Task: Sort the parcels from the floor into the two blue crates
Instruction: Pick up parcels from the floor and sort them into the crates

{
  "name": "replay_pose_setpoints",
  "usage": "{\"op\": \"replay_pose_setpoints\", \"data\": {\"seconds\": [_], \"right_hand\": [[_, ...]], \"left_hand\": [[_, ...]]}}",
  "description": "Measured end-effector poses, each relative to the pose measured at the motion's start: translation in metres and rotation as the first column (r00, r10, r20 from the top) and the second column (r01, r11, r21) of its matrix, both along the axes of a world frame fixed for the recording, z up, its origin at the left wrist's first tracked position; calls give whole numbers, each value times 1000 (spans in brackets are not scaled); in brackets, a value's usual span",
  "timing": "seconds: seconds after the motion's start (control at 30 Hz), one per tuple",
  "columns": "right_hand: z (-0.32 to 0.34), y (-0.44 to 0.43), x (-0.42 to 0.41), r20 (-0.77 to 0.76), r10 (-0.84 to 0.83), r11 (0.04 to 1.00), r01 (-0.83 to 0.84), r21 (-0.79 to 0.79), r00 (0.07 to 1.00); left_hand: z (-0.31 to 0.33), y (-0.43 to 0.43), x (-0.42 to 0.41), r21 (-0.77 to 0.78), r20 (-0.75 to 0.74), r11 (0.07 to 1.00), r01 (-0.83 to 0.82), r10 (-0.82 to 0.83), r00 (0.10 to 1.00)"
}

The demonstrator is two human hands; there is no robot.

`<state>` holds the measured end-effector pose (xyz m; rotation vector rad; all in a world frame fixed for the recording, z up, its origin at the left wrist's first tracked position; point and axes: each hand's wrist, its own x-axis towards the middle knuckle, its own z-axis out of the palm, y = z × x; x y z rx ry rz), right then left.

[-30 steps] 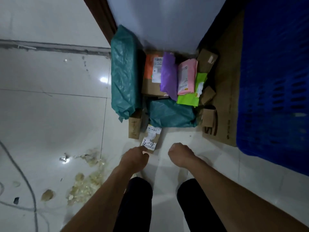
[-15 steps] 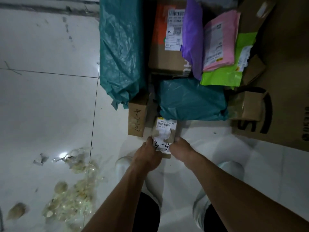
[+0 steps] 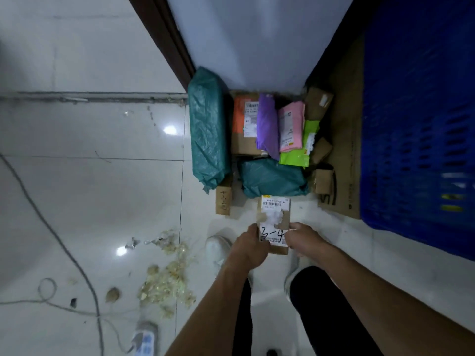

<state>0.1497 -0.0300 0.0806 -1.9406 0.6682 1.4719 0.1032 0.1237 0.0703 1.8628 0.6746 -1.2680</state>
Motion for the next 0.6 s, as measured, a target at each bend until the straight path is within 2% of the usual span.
{"op": "replay_pose_setpoints", "data": {"seconds": [0.2, 0.3, 0.5, 0.6], "right_hand": [[173, -20, 25, 133, -108, 992, 99, 77, 985], [245, -28, 34, 195, -127, 987, 105, 124, 973], [361, -60, 30, 288, -200, 969, 145, 201, 936], [398, -84, 24, 340, -235, 958, 158, 240, 910]], "left_hand": [[173, -7, 32, 53, 75, 997, 56, -59, 995], [252, -12, 44, 12, 150, 999, 40, -41, 988], [366, -37, 44, -89, 230, 994, -58, 77, 970], [424, -56, 40, -117, 258, 988, -102, 129, 957]]}}
